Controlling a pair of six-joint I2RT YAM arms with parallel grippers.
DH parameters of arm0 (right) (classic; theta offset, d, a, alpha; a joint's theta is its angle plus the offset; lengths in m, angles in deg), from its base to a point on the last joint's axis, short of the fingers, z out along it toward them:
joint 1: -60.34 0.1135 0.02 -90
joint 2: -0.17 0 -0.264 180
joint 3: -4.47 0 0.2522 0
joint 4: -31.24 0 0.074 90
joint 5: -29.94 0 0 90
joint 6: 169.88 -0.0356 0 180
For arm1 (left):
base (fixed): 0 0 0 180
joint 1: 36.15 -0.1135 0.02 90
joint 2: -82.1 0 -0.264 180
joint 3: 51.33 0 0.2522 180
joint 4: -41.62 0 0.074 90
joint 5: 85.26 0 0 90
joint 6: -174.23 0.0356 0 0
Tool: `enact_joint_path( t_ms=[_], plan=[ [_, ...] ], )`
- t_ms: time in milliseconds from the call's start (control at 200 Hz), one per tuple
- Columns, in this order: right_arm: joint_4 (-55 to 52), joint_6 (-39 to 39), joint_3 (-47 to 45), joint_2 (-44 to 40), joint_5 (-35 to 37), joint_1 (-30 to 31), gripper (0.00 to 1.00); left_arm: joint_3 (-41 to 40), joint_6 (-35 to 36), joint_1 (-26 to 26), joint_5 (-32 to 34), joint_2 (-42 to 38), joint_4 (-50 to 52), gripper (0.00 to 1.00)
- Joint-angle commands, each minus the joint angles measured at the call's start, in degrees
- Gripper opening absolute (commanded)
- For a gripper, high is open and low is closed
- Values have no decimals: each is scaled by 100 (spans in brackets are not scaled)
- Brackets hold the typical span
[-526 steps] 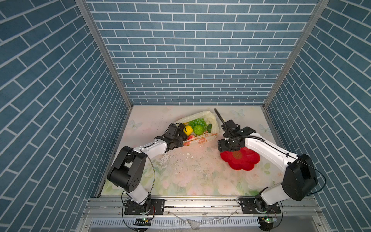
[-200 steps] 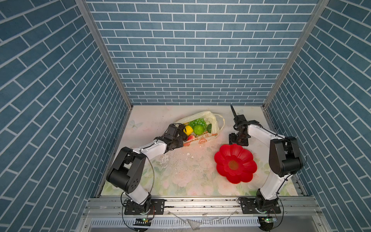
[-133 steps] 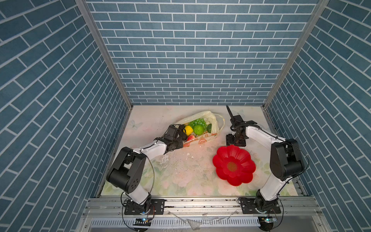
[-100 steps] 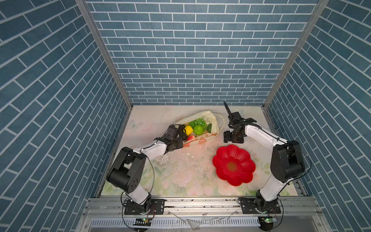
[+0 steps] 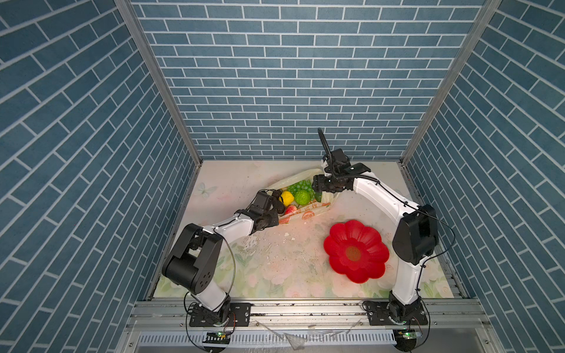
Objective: Take fruits out of the plastic bag
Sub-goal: Move the plate to the middle-right of the table, then pick up the fruit from the plastic bag.
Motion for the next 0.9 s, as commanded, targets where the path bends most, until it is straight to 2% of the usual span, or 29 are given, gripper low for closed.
enact_joint_path(
  t_ms=[0,150,370,525,700,895],
  plan=[
    [33,-47,489,467,-36,134,76,-94,44,-3,-7,-124,-32,9],
    [235,30,733,915,-36,236,76,-161,37,-1,-33,-141,-88,9],
    [-73,72,1376,1710,61,254,76,-226,14,0,-53,-142,-149,9],
    [-190,83,1609,2010,65,263,77,-226,2,-7,-69,-132,-174,9],
    [-187,100,1698,2235,-36,295,83,-224,2,-3,-71,-88,-177,9],
    [-207,61,1842,2499,-36,306,84,-202,-2,-1,-71,-66,-184,9]
  ],
)
